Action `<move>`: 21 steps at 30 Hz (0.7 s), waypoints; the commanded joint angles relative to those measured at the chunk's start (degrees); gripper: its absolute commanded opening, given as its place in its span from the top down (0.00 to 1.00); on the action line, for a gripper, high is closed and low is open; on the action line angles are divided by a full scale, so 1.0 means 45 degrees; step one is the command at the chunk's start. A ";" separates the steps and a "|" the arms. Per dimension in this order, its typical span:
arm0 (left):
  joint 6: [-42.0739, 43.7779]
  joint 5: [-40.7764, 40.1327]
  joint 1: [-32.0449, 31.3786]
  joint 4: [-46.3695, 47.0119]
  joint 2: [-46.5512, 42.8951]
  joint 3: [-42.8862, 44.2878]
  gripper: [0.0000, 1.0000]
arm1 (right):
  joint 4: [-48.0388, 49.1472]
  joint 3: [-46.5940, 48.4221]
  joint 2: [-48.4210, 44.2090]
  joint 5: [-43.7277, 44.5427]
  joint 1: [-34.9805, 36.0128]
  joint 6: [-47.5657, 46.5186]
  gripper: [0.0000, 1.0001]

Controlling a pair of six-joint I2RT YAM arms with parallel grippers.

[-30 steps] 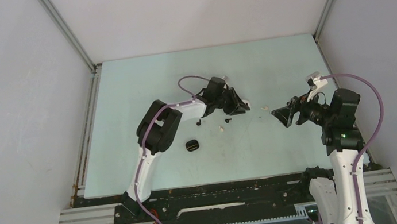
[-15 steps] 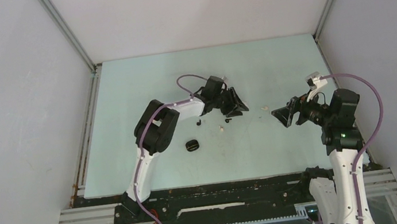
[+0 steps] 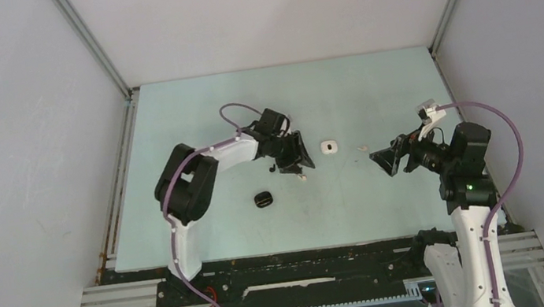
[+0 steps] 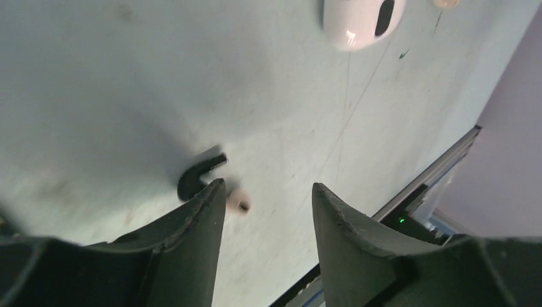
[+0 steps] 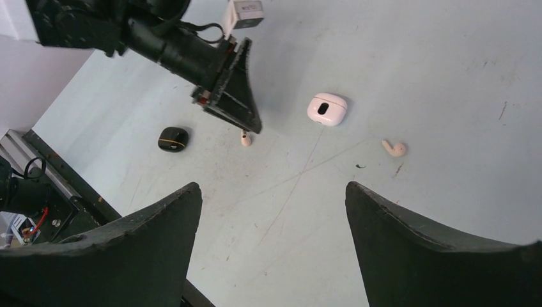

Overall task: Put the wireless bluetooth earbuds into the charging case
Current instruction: Pick up the charging case from the center of the board.

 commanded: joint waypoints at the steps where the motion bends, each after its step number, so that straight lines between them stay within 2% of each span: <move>1: 0.3771 -0.1376 0.0575 -0.3812 -0.2595 0.0733 0.44 | 0.0449 0.0028 -0.0359 0.0026 0.0170 -0.0140 0.14; 4: 0.5771 -0.4825 0.0944 -0.5941 -0.3836 0.1526 0.42 | 0.0420 0.0028 -0.0463 0.0020 0.0226 -0.0204 0.14; 8: 0.7997 -0.8936 0.1359 -0.6615 -0.5026 0.1153 0.37 | 0.0375 0.0028 -0.0515 0.0017 0.0288 -0.0272 0.14; 10: 0.8850 -1.0165 0.1562 -0.6922 -0.5137 0.1005 0.34 | 0.0337 0.0028 -0.0535 0.0007 0.0319 -0.0338 0.14; 15: 1.1652 -1.0556 0.2092 -0.6663 -0.5249 0.0076 0.32 | 0.0292 0.0028 -0.0572 0.0017 0.0349 -0.0423 0.13; 21: 1.3622 -0.8283 0.3679 -0.6700 -0.4791 0.0305 0.34 | 0.0130 0.0028 -0.0547 0.0103 0.0649 -0.0541 0.13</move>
